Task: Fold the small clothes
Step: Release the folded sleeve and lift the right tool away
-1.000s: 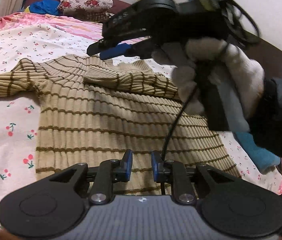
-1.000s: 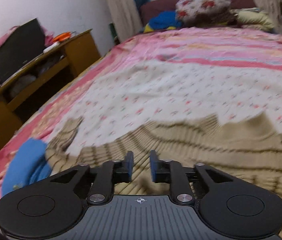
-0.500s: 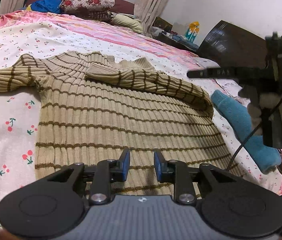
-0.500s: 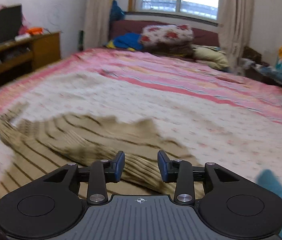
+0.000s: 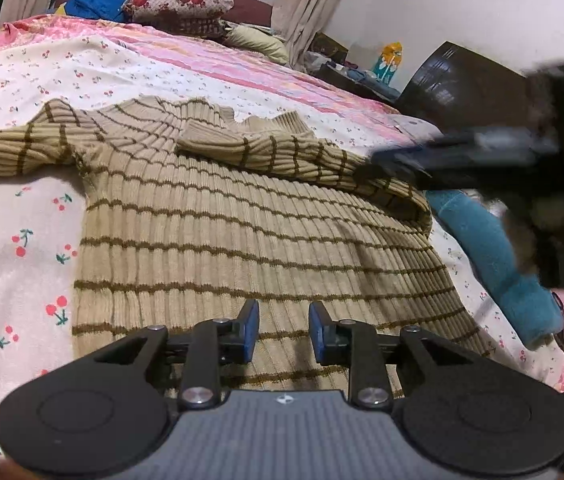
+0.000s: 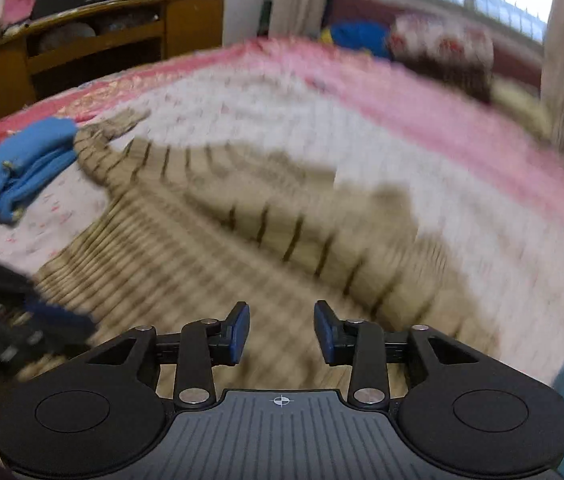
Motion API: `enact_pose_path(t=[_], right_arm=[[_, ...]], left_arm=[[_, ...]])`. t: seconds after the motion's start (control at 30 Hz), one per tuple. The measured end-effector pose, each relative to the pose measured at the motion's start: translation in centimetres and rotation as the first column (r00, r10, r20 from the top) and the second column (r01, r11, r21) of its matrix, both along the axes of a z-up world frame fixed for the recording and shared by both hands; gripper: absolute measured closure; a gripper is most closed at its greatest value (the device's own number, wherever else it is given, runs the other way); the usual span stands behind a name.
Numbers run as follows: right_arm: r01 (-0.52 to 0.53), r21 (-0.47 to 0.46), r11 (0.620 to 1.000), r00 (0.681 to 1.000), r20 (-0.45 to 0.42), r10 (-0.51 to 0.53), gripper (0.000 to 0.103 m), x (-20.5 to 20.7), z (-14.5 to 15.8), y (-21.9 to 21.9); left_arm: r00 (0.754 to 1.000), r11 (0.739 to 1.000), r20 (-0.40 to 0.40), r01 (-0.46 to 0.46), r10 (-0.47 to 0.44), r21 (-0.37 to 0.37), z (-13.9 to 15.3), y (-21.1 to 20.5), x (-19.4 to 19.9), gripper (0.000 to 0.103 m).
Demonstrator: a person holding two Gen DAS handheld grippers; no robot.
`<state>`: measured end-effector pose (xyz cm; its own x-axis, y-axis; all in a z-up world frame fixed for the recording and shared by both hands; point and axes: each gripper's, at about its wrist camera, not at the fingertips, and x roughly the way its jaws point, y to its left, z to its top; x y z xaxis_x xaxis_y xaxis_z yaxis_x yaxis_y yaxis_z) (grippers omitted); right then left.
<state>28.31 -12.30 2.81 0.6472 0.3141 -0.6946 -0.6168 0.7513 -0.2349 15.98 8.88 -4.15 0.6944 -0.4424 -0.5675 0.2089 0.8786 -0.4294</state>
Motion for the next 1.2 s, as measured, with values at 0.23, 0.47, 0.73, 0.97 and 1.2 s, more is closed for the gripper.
enact_pose_path(t=[0.23,0.47,0.73,0.97,1.2], right_arm=[[-0.167,-0.236,0.957,0.978,0.084,0.192,0.060,4.3,-2.7,6.4],[-0.284,-0.383,0.879,0.953,-0.012,0.303,0.091,3.5,-4.5,9.3],[0.021,-0.024,0.999,0.997,0.080,-0.019,0.093,4.1,1.2,7.7],[-0.042,0.037,0.998,0.998,-0.044,0.043,0.075,1.6,-2.1,9.4],[0.093,0.096,0.991,0.995,0.022,-0.095,0.074,0.0,0.4,2.6]], left_arm=[[0.999,1.000,0.032,-0.028,0.028,0.010,0.7,1.0,-0.2,0.070],[0.999,0.999,0.028,-0.034,0.034,-0.006,0.5,1.7,-0.1,0.070],[0.999,0.999,0.030,-0.039,0.040,-0.022,0.6,1.9,-0.2,0.070],[0.999,1.000,0.032,-0.022,0.023,-0.010,0.5,1.6,-0.3,0.070],[0.999,1.000,0.023,-0.024,0.024,-0.009,0.2,1.5,-0.1,0.070]])
